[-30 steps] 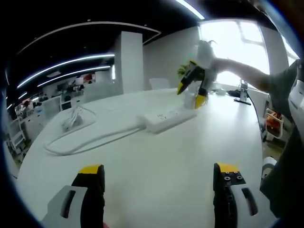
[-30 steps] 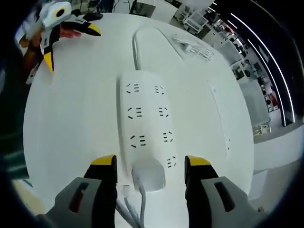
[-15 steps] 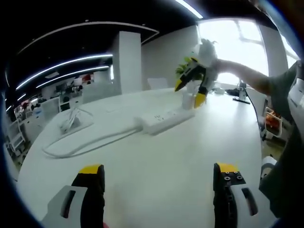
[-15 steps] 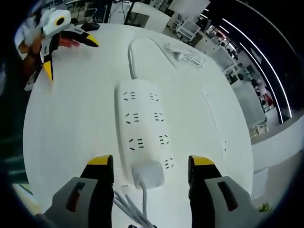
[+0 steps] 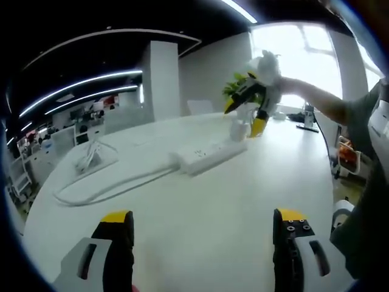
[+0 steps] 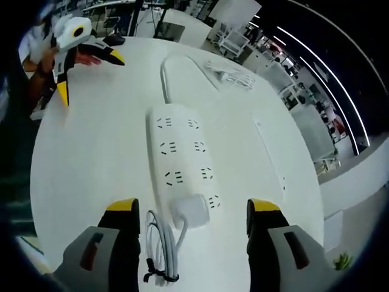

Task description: Straighten the power strip on the desk, plug the charger into it

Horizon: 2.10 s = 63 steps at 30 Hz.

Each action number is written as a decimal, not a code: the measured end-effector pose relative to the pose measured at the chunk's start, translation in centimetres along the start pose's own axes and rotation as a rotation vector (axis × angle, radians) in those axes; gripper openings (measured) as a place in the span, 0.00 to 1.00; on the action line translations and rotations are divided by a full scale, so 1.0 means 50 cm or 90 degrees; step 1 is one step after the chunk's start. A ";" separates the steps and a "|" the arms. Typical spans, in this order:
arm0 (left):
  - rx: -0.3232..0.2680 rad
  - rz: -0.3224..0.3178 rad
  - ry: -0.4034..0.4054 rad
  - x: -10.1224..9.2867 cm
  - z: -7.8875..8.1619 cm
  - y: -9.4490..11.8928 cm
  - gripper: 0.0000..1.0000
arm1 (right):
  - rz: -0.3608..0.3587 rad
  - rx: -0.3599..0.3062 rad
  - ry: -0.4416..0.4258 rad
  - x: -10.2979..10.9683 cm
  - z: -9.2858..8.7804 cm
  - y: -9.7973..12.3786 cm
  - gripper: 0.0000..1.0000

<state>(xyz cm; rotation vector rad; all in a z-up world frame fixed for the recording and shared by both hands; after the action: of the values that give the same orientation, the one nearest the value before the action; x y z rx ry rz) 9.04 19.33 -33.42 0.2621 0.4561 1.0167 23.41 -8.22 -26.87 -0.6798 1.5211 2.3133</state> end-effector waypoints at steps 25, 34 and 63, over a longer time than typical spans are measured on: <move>-0.002 0.006 -0.016 -0.013 0.006 0.015 0.98 | -0.068 -0.095 -0.065 0.013 0.005 0.041 0.83; -0.001 0.007 -0.024 -0.016 0.011 0.012 0.98 | -0.097 -0.139 -0.108 0.027 -0.011 0.031 0.94; -0.005 0.011 -0.015 -0.019 0.007 0.013 0.98 | -0.164 -0.209 -0.217 0.064 -0.072 0.081 1.00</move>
<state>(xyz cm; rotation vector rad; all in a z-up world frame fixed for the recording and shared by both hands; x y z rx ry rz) 8.29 18.84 -32.59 0.2711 0.4292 1.0307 19.53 -13.19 -26.60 -0.4871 0.8649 2.3471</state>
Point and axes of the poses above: the point that each gripper's makers call its tool centre point, and the gripper's own axes: y roughly backward along the fingers, x roughly to its left, z roughly out of its top, the point moved 5 cm from there along y, roughly backward along the fingers, and after that the axes turned 15 degrees about y, right-handed, at the moved point
